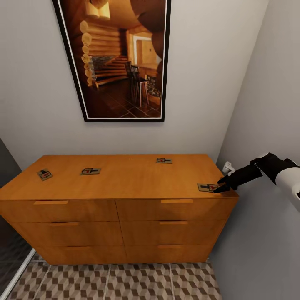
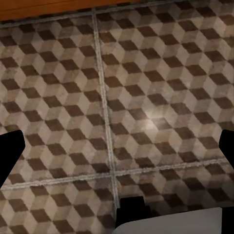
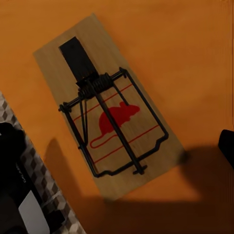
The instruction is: Take the four mousetraps from the cabinet in the bathroom and place them on the bathroom floor. Make sure all four end up on the same floor surface, and ensure that at least two of them are either under or directly next to the same bathroom sink.
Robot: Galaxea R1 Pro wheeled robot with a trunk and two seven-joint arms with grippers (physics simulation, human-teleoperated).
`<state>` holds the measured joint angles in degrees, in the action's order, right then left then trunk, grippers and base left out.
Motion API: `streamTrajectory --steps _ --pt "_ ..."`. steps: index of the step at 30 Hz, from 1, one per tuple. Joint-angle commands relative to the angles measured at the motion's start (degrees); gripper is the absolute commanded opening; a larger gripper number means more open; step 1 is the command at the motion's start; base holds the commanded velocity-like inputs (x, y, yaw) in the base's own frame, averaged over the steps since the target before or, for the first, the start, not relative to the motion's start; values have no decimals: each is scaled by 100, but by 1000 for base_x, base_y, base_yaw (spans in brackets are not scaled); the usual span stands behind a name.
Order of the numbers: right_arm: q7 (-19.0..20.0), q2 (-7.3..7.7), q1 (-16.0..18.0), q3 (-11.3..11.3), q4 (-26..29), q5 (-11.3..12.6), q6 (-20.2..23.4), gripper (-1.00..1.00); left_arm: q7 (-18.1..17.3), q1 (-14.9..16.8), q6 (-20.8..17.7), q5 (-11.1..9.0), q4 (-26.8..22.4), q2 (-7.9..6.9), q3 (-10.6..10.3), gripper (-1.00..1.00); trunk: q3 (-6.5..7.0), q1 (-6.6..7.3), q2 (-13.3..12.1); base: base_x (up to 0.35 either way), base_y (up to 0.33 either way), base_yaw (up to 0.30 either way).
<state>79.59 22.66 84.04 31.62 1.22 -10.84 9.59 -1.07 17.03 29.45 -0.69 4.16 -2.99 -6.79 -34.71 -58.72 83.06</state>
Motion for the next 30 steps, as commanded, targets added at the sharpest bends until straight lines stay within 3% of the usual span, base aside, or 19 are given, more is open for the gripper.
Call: streamTrajectory --steps 1,14,30 --pt "-11 4 -2 81 8 -67 52 100 -10 11 39 -10 24 0 -24 100 -7 0 2 0 0 0" --pt "-392 -21 -2 81 10 -67 52 100 -16 11 35 -16 24 -8 -24 100 -7 0 2 0 0 0" --pt "-610 -207 -2 81 8 -67 60 100 -16 11 37 -18 23 -16 -24 100 -7 0 2 0 0 0"
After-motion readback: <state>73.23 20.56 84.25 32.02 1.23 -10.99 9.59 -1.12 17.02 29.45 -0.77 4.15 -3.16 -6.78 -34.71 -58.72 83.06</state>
